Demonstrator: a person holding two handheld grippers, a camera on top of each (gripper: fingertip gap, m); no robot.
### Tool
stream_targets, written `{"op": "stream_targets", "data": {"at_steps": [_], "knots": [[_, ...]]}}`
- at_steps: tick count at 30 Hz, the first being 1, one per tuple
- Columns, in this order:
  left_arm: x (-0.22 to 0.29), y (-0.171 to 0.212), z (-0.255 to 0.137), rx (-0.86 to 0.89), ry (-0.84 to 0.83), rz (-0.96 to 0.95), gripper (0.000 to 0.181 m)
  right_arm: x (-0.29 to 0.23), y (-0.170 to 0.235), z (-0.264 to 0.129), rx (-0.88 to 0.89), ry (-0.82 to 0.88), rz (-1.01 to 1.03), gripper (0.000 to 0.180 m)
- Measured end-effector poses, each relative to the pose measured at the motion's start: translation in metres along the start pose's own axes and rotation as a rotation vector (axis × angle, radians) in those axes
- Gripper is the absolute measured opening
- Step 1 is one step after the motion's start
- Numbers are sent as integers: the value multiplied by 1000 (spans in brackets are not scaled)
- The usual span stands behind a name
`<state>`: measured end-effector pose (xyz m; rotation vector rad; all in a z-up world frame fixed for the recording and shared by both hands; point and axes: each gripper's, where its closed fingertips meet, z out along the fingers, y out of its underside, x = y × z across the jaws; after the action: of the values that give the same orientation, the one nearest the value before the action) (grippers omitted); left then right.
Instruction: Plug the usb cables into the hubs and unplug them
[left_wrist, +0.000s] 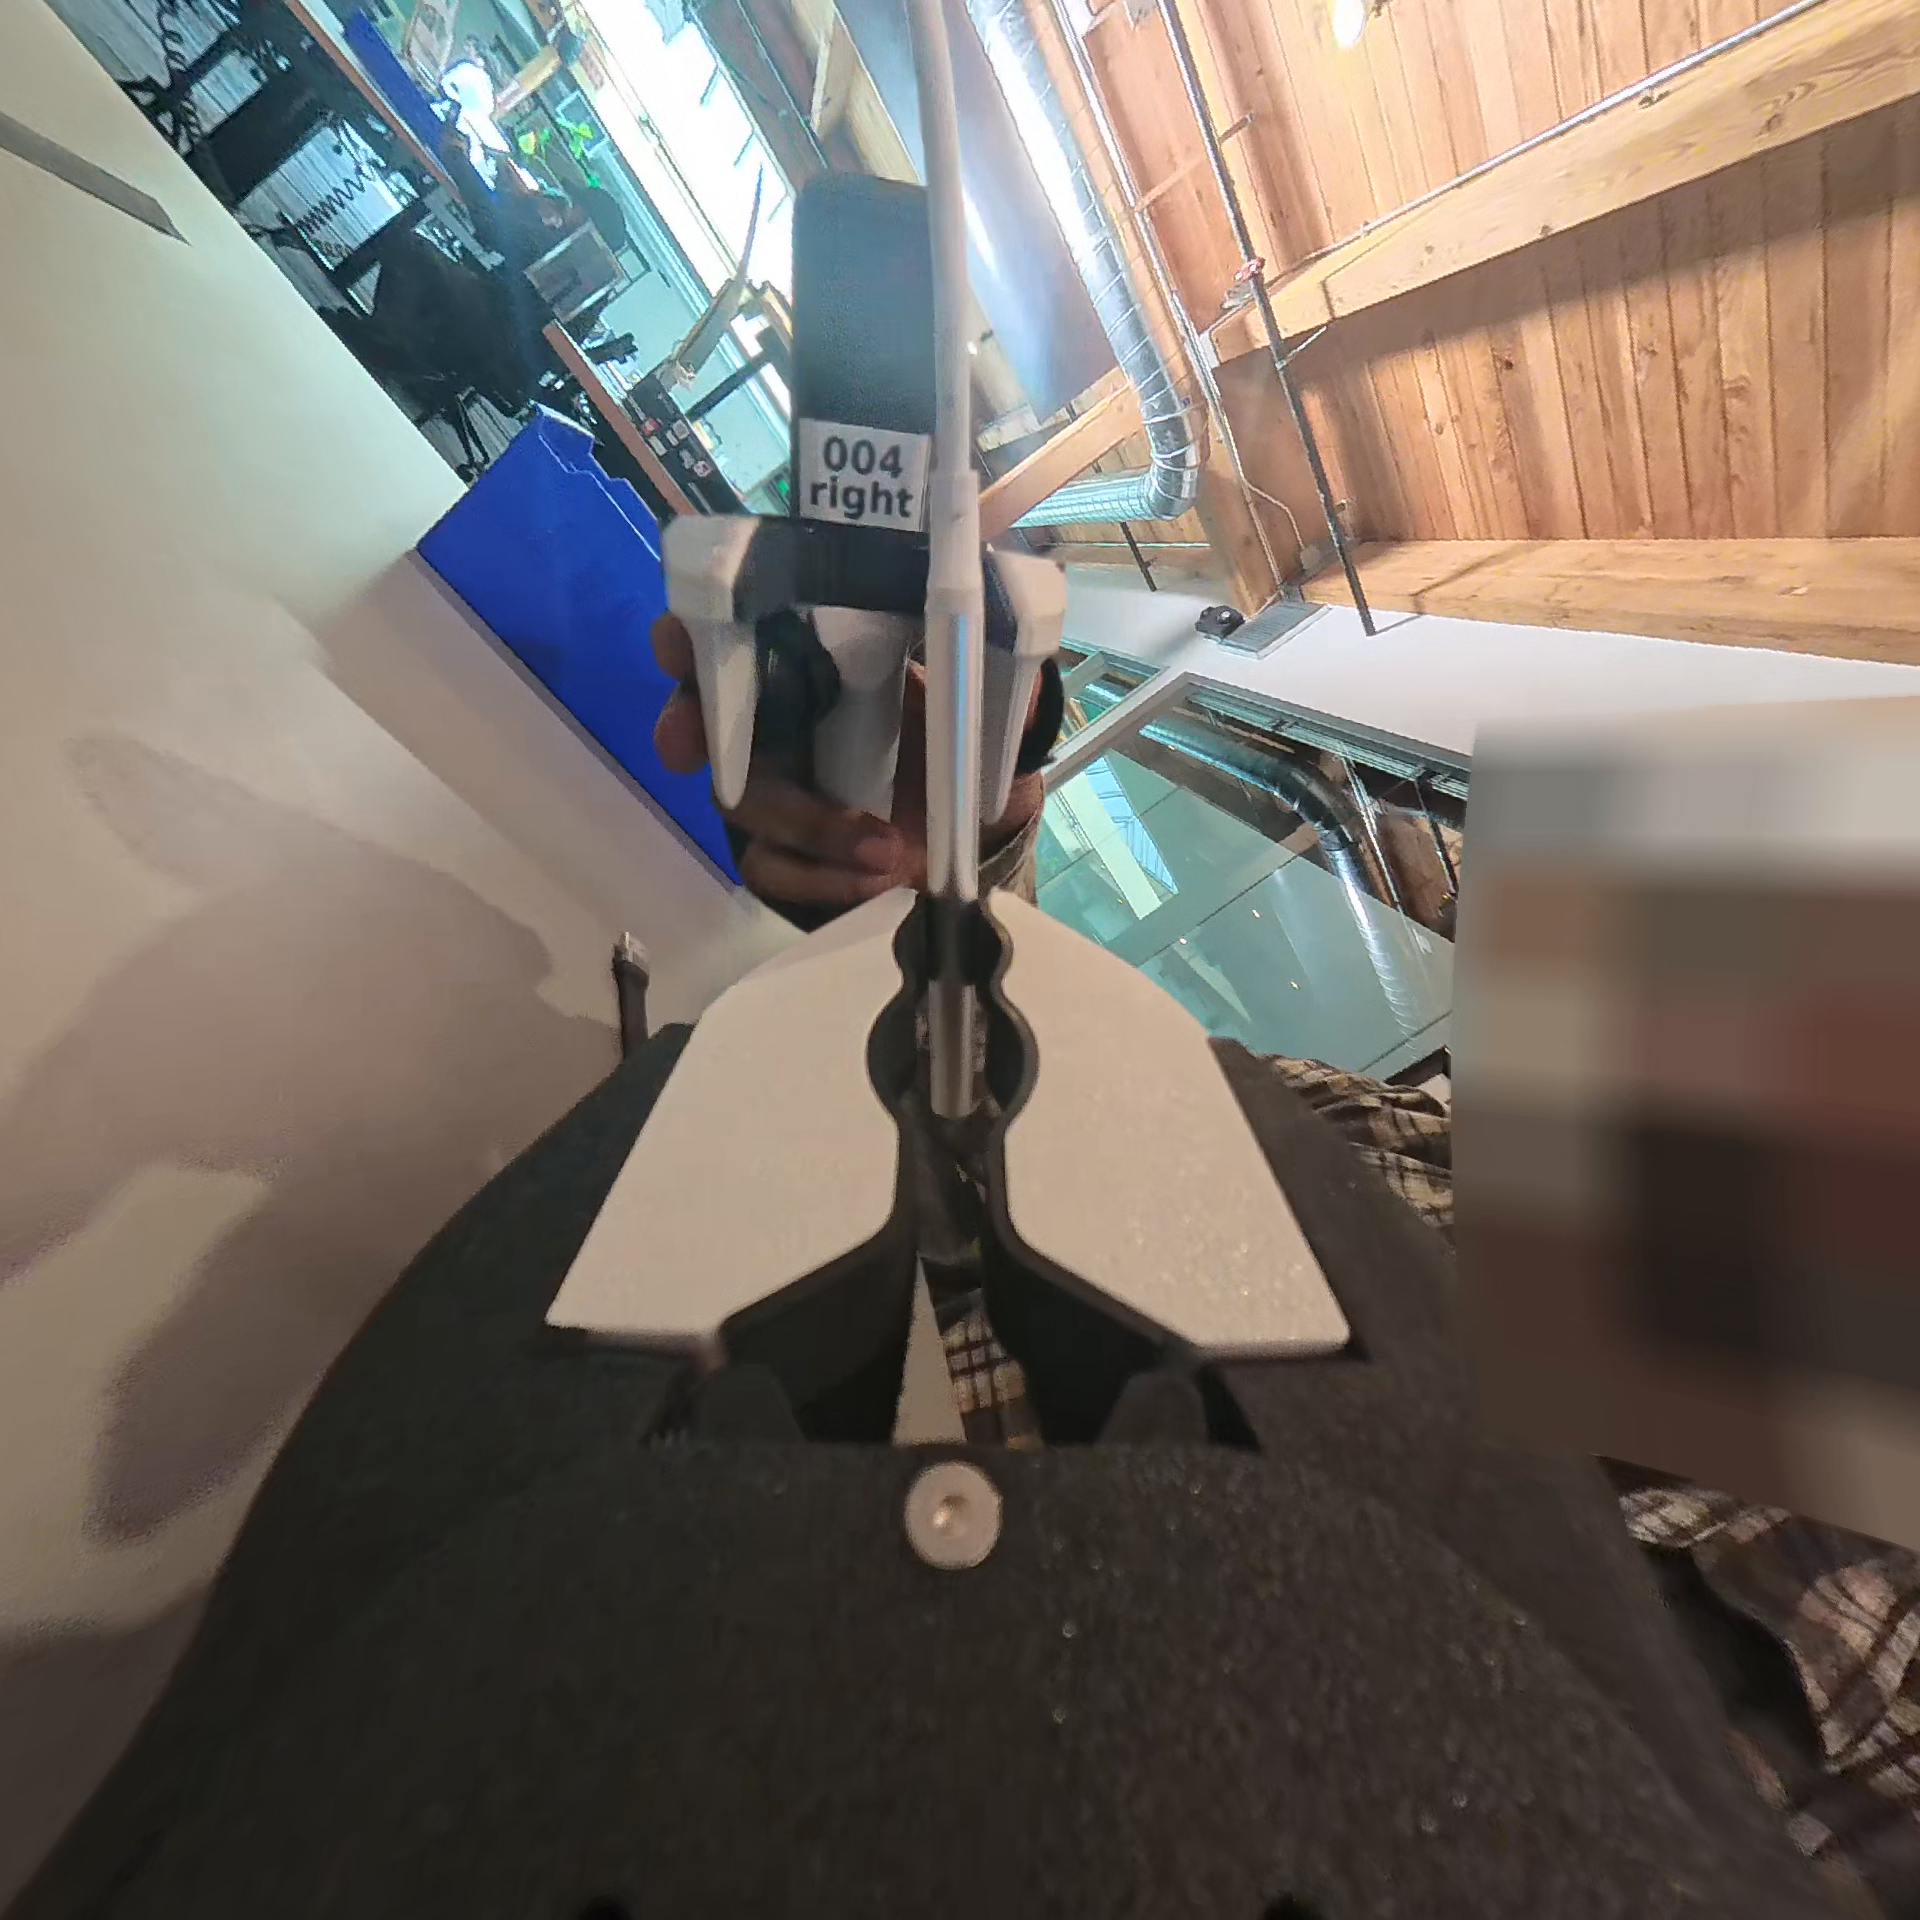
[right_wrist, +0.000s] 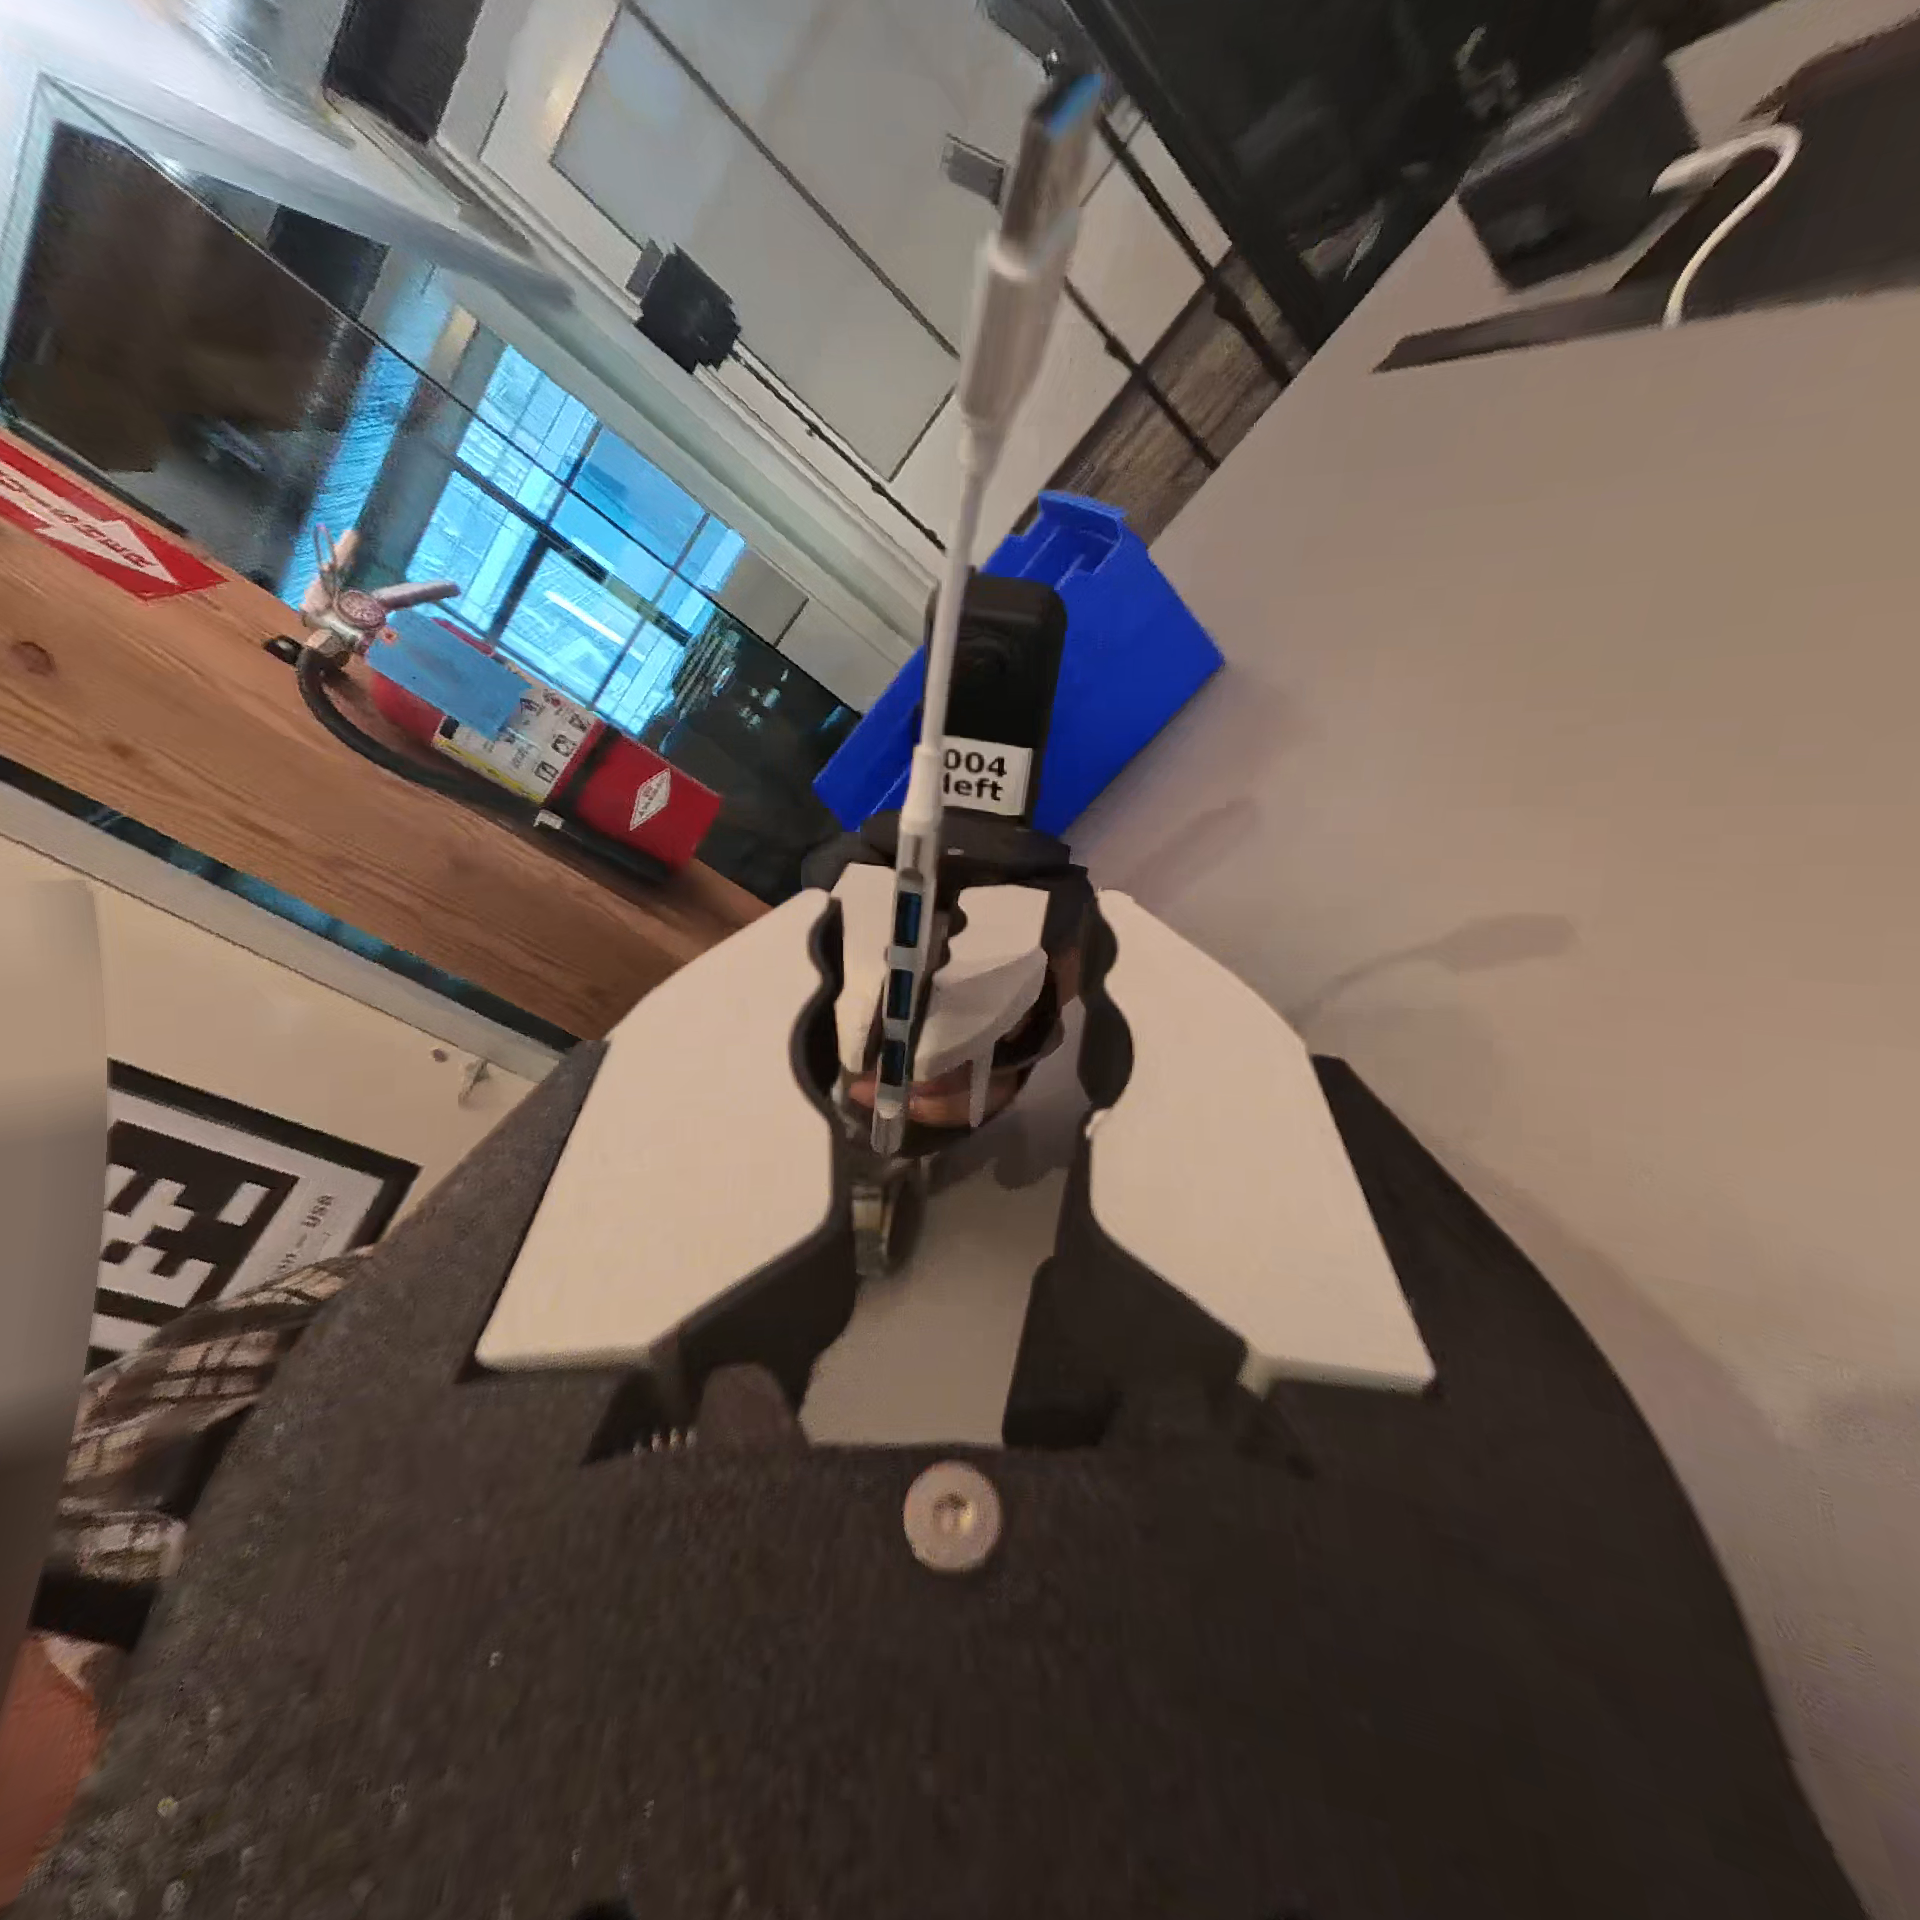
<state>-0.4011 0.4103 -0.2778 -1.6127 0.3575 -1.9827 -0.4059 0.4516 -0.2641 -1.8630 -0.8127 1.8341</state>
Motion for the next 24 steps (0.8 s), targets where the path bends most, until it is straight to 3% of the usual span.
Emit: {"op": "stream_targets", "data": {"at_steps": [6,9,24], "knots": [[-7,6,4,-30,-36,-4,7,9,7,25,-62,-35,64,34],[-12,6,3,-28,-61,6,6,-1,4,29,-52,-144,111,8],[-13,-2,-3,19,-36,-23,20,8,7,22,-78,-172,148,6]]}}
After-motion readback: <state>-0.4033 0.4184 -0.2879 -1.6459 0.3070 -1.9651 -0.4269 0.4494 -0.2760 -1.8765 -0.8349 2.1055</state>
